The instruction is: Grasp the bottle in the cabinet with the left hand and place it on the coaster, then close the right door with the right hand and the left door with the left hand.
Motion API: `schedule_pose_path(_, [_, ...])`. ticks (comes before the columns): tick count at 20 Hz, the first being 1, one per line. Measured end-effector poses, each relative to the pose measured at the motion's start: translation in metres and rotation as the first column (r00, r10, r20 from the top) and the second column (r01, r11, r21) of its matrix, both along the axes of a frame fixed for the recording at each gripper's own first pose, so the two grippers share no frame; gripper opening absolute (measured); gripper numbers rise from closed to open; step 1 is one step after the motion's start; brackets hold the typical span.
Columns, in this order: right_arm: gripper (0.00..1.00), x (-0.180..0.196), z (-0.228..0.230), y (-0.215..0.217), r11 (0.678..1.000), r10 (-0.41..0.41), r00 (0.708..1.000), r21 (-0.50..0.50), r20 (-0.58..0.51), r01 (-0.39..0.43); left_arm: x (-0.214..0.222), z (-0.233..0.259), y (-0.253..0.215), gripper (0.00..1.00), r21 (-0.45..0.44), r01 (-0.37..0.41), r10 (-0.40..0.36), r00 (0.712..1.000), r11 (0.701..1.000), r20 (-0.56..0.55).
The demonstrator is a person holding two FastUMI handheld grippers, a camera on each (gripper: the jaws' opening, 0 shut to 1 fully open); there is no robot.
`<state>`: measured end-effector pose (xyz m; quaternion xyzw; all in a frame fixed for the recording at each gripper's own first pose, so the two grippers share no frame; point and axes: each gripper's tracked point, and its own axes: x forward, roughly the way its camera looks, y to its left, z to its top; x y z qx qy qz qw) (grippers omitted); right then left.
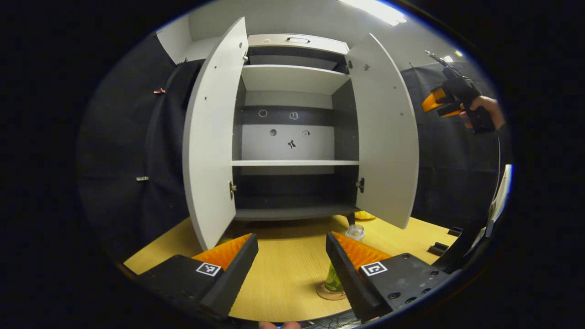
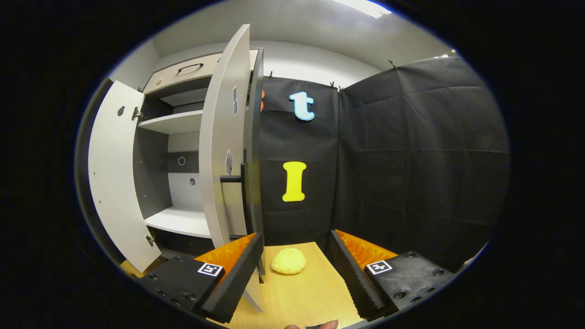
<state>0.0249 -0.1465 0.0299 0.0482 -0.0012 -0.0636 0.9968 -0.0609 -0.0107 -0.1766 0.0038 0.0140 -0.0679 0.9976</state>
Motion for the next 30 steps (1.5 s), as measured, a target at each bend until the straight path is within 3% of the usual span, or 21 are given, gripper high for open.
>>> schedule_pose_path(5, [0.98, 0.02, 0.001, 0.001, 1.0, 0.024, 1.0, -0.001, -0.001, -0.024, 0.012, 0.078, 0.033, 0.95, 0.013, -0.121, 0.12, 0.991, 0.993, 0.057])
schedule_pose_path(10, [0.98, 0.038, 0.001, -0.009, 0.996, 0.03, 0.999, 0.088, -0.014, -0.028, 0.016, 0.155, 0.049, 0.95, -0.071, -0.176, 0.181, 0.98, 0.982, 0.079])
schedule_pose_path(14, [0.98, 0.042, 0.005, 0.004, 0.992, 0.075, 0.997, 0.103, -0.016, -0.073, 0.025, 0.171, 0.073, 0.95, -0.073, -0.235, 0.238, 0.971, 0.969, 0.03])
schedule_pose_path(18, [0.97, 0.041, 0.007, 0.007, 0.994, 0.087, 0.996, 0.071, -0.004, -0.087, 0.022, 0.171, 0.101, 0.95, -0.001, -0.284, 0.284, 0.959, 0.959, -0.001])
schedule_pose_path(23, [0.97, 0.038, 0.007, 0.028, 0.991, 0.105, 0.994, 0.083, 0.005, -0.105, 0.013, 0.17, 0.12, 0.95, 0.015, -0.298, 0.298, 0.955, 0.954, -0.002])
schedule_pose_path(30, [0.97, 0.039, 0.007, 0.089, 0.969, 0.214, 0.977, 0.119, 0.017, -0.215, 0.007, 0.172, 0.126, 0.95, 0.035, -0.283, 0.283, 0.959, 0.958, 0.002])
